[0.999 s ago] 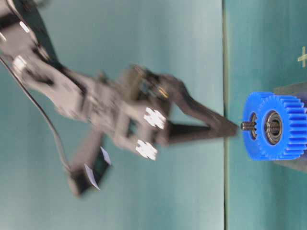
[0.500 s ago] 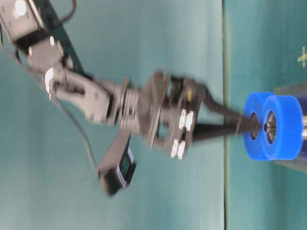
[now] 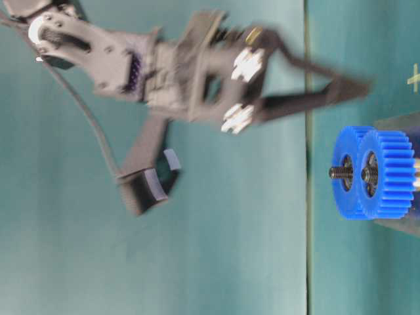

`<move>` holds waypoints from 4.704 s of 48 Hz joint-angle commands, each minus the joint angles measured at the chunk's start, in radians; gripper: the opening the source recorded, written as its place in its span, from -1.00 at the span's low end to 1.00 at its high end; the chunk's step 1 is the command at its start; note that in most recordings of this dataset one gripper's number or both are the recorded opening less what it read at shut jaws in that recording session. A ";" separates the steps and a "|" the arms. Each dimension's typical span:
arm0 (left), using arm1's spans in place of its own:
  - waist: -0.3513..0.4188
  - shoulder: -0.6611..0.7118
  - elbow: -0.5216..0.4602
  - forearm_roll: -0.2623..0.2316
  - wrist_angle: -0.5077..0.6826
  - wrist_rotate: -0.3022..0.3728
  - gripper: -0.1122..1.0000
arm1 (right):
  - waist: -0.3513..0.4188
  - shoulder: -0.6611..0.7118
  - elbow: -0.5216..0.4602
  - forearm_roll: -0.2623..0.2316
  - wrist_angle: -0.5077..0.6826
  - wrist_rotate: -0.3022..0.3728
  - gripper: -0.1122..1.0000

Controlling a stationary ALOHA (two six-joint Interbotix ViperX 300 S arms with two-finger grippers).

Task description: Fit the small gear onto the shaft.

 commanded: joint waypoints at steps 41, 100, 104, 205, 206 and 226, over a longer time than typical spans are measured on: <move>0.005 0.000 -0.014 0.003 -0.018 0.000 -0.80 | 0.052 0.009 -0.020 0.021 0.044 -0.014 -0.79; 0.011 -0.003 -0.003 0.003 -0.025 0.003 -0.80 | 0.023 0.146 -0.245 0.000 0.037 -0.063 -0.79; 0.011 -0.003 0.002 0.002 -0.026 0.003 -0.80 | 0.009 0.156 -0.255 -0.008 0.034 -0.064 -0.79; 0.021 -0.055 0.029 0.003 -0.028 0.084 -0.80 | 0.003 -0.423 0.491 -0.129 -0.531 -0.021 -0.79; 0.021 -0.055 0.029 0.003 -0.028 0.084 -0.80 | 0.003 -0.430 0.499 -0.130 -0.545 -0.025 -0.79; 0.021 -0.055 0.031 0.003 -0.035 0.084 -0.80 | 0.012 -0.529 0.592 -0.133 -0.667 -0.112 -0.79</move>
